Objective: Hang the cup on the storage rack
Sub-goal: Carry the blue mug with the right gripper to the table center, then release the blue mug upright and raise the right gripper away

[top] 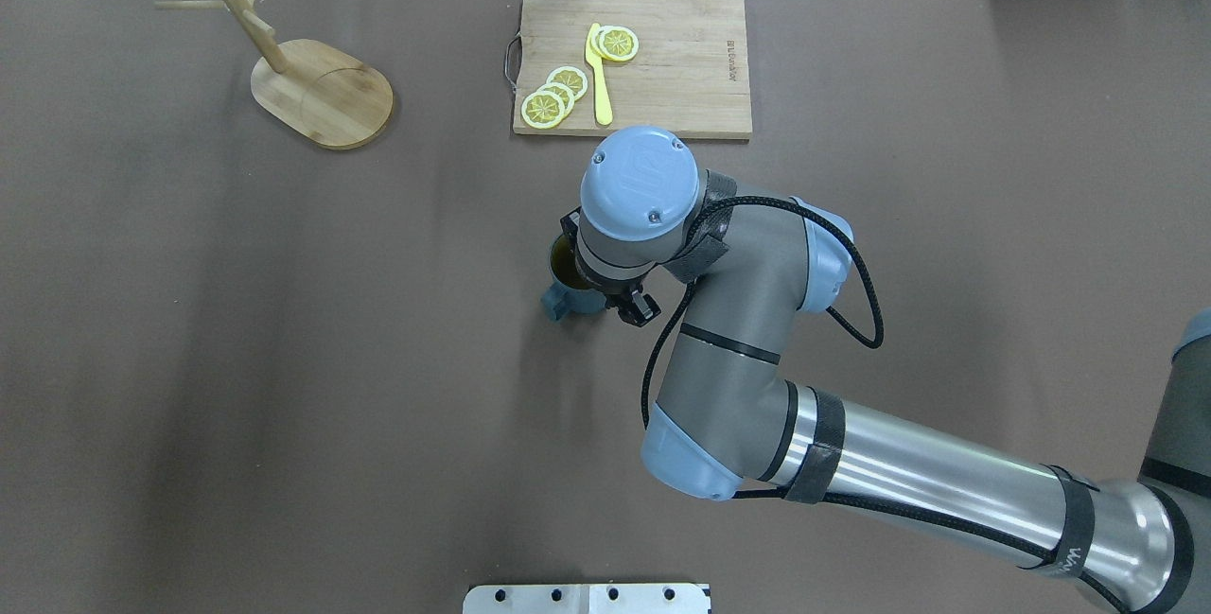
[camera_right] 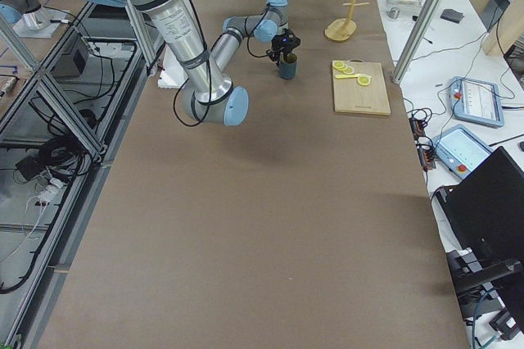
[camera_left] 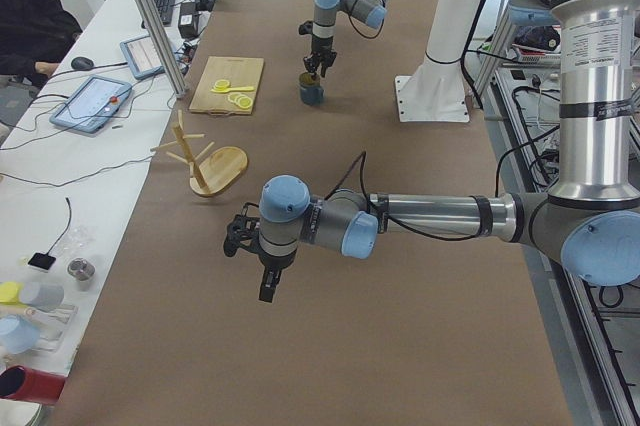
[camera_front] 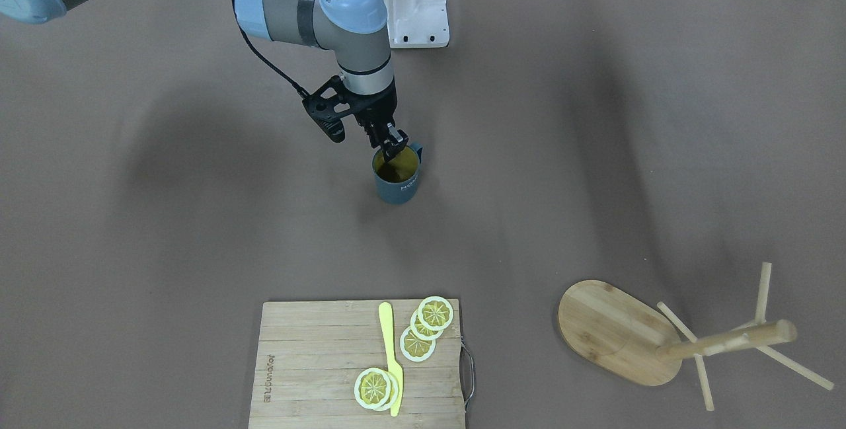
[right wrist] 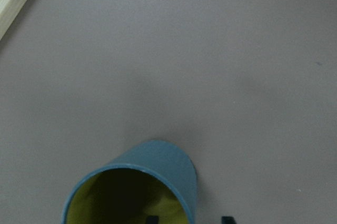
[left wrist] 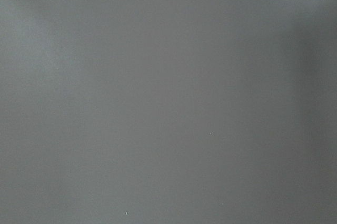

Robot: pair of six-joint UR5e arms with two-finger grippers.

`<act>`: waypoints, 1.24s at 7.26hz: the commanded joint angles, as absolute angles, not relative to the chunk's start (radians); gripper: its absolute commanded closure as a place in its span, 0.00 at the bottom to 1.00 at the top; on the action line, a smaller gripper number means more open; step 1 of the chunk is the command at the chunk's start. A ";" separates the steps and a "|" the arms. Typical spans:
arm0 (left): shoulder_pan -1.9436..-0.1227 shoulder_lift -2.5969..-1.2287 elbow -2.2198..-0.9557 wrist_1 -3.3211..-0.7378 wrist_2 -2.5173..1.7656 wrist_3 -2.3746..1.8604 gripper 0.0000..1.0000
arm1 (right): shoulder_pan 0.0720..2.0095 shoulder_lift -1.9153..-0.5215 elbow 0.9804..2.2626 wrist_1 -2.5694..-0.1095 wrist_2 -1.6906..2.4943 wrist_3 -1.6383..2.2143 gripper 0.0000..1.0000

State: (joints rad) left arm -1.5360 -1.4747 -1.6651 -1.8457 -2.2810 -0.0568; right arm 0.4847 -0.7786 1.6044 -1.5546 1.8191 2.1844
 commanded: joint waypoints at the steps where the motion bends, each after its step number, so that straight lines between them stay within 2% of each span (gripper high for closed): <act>1: -1.536 -1.488 -1.674 -1.851 -2.281 -0.058 0.02 | 0.524 -0.749 1.649 -1.563 1.833 2.174 0.01; 3: -1.517 -1.578 -1.684 -1.842 -2.304 -0.060 0.01 | 0.621 -0.761 1.684 -1.560 1.928 2.104 0.01; 5: -1.409 -1.642 -1.716 -1.842 -2.301 -0.148 0.00 | 0.734 -0.861 1.786 -1.556 2.032 2.009 0.01; 6: -1.372 -1.666 -1.765 -1.847 -2.306 -0.320 0.00 | 0.802 -0.920 1.830 -1.555 2.066 1.965 0.01; 9: -1.157 -1.670 -1.969 -1.886 -2.296 -0.668 0.00 | 1.013 -1.058 1.829 -1.557 2.258 1.737 0.01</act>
State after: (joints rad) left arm -1.2517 -1.6646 -1.8897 -1.8581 -2.3017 -0.5354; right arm 0.9358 -0.9997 1.8272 -1.5558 2.1975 1.8358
